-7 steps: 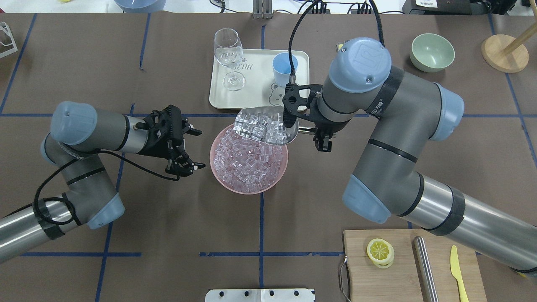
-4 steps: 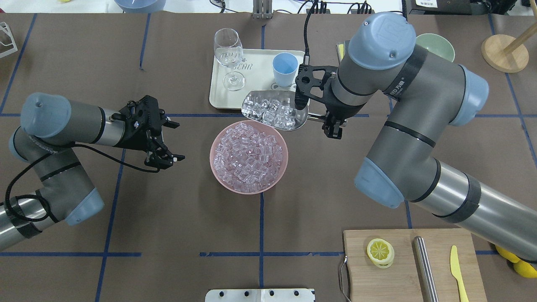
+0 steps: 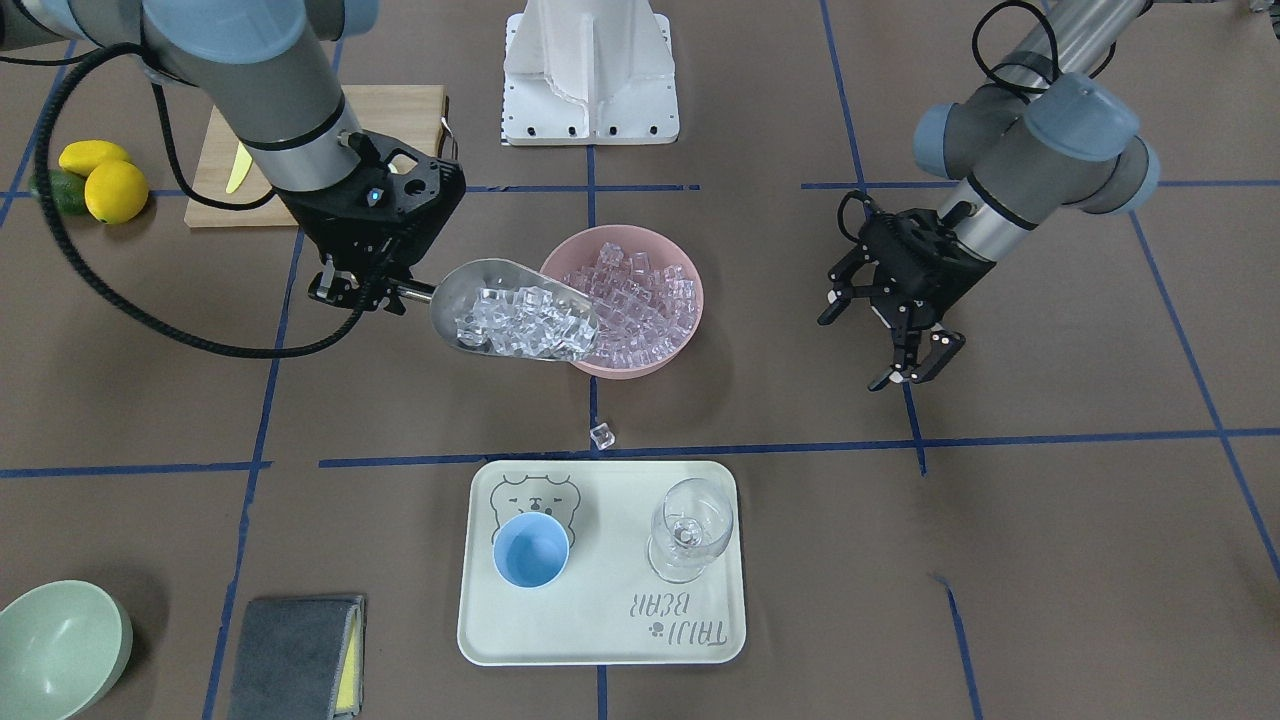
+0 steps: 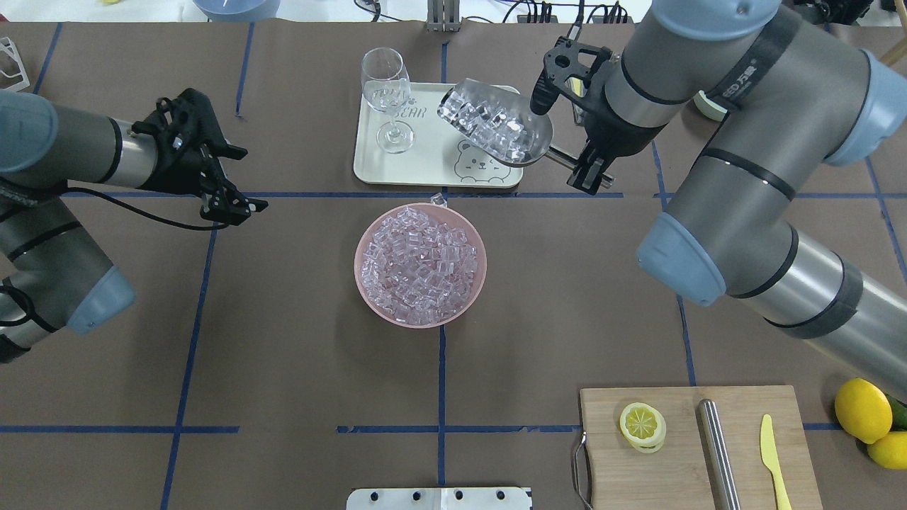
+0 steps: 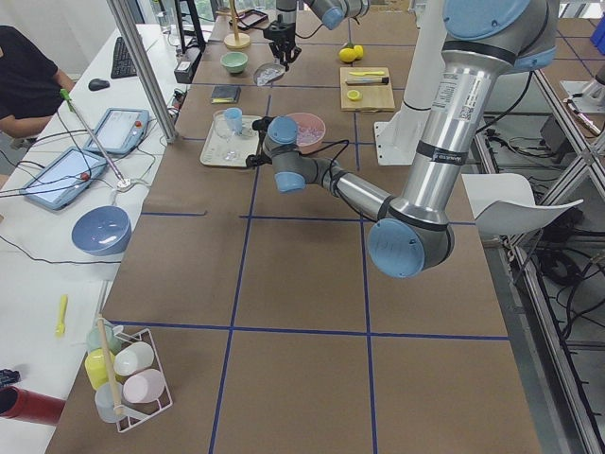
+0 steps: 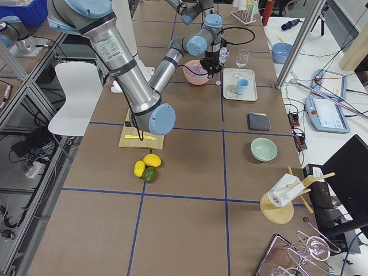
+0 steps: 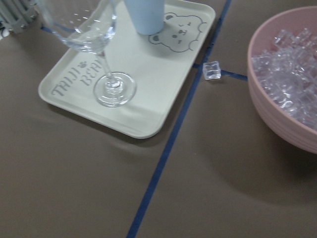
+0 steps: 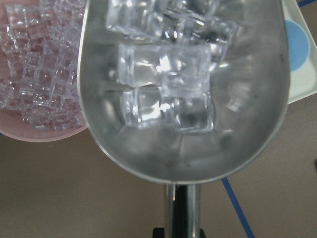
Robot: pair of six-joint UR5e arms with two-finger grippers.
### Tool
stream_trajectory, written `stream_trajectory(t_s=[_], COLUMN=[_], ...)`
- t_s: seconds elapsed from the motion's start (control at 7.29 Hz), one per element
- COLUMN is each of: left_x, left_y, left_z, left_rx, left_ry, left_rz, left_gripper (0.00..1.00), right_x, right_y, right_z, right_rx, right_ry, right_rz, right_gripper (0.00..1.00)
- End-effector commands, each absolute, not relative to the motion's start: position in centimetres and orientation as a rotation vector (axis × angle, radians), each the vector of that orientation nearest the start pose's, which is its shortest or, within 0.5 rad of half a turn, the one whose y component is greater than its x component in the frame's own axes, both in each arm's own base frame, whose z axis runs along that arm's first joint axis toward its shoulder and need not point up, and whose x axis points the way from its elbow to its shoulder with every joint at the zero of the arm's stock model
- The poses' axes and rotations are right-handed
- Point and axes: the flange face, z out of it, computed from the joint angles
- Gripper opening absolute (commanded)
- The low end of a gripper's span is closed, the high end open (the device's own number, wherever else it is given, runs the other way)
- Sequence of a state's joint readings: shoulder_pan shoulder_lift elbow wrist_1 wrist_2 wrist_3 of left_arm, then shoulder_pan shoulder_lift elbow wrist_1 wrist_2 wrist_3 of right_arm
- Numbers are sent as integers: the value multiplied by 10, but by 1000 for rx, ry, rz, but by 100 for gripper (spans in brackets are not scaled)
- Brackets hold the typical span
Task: Put ice in cup with scoop
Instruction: 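Lift the filled scoop out of the bowl while the left gripper releases and withdraws, then carry the filled scoop with the right gripper over the blue cup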
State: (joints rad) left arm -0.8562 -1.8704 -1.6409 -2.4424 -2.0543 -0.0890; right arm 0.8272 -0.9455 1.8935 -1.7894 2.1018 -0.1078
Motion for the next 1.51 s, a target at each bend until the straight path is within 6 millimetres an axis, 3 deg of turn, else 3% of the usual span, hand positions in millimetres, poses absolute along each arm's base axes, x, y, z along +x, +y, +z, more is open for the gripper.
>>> stream_trajectory(t_s=[0.0,0.14,0.27,0.55,0.96,1.37], left_x=[287,276,273,266,239,236], left_y=[-533,-540,-545,-547,-561,-579], left_z=[388,394,403,403,409,435], left_rx=[947,899,840,795,740,611], left_ry=[849,856,843,873,888,790], left_rz=[733,659,629,521,359,231], left_gripper=[100,84,100,100,100,100], right_x=[-339,-337,-336,-336,-325,-345], right_y=[-511,-512,-513,-514,-523,-536], right_z=[185,187,187,191,208,237], right_rx=[509,504,503,491,393,294], right_ry=[-769,-769,-767,-758,-755,-728], right_rz=[-909,-895,-892,-886,-723,-693], right_gripper=[0,0,0,0,0,0])
